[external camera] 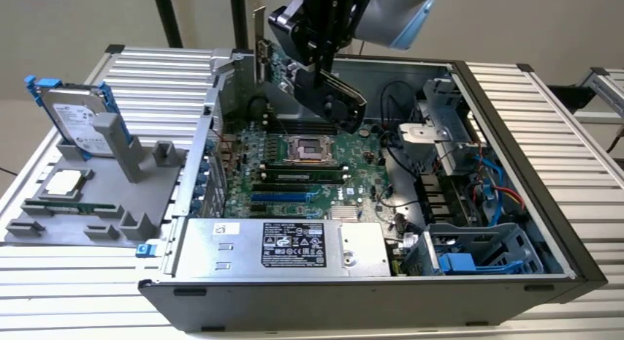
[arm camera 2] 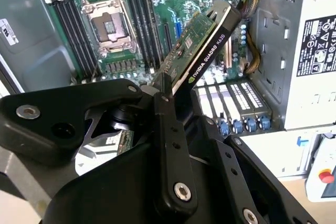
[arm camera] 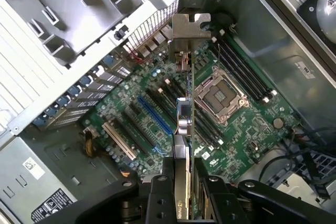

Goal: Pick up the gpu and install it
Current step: 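Insert the gpu into the slot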

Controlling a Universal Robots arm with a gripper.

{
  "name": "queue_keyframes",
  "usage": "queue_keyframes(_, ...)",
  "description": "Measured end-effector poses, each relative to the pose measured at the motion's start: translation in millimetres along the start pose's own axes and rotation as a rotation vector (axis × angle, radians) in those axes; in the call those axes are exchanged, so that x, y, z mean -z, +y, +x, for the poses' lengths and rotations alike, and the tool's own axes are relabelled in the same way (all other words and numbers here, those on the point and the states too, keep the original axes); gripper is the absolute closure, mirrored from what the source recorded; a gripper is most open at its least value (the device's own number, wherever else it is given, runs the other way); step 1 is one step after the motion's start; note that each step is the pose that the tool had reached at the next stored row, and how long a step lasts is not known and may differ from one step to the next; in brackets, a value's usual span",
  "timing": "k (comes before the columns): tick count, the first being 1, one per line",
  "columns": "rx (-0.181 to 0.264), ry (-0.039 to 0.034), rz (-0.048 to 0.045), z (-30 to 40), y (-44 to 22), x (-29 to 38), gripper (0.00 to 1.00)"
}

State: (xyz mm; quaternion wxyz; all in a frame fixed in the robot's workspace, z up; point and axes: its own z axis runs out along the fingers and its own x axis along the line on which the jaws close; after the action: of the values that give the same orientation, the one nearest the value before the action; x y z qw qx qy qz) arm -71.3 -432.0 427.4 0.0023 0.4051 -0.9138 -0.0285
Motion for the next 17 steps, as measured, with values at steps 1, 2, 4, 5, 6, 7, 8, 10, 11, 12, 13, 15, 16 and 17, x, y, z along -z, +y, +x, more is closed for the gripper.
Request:
queue_keyframes(1, 0.005, 0.0002, -0.0001, -0.2, -0.3, 0.0, 1.0)
queue_keyframes(2, 0.009, 0.0004, -0.0002, -0.5, -0.5, 0.0, 1.0)
queue_keyframes(4, 0.018, 0.001, -0.0003, -0.9, -1.0, 0.0, 1.0)
queue_keyframes(5, 0.022, 0.0011, -0.0004, -1.1, -1.2, 0.0, 1.0)
queue_keyframes(6, 0.026, 0.0014, -0.0005, -1.2, -1.4, 0.0, 1.0)
queue_keyframes(7, 0.029, 0.0016, -0.0006, -1.4, -1.6, 0.0, 1.0)
queue_keyframes(8, 0.033, 0.0018, -0.0006, -1.6, -1.8, 0.1, 1.0)
queue_keyframes(10, 0.041, 0.0022, -0.0008, -1.9, -2.1, 0.1, 1.0)
queue_keyframes(11, 0.045, 0.0024, -0.0009, -2.2, -2.4, 0.1, 1.0)
queue_keyframes(12, 0.048, 0.0026, -0.0009, -2.3, -2.6, 0.1, 1.0)
queue_keyframes(13, 0.052, 0.0027, -0.001, -2.5, -2.8, 0.1, 1.0)
queue_keyframes(15, 0.059, 0.0032, -0.0011, -2.8, -3.1, 0.1, 1.0)
queue_keyframes(16, 0.062, 0.0033, -0.0012, -2.8, -3.1, 0.1, 1.0)
queue_keyframes(17, 0.063, 0.0034, -0.0012, -2.8, -3.1, 0.1, 1.0)
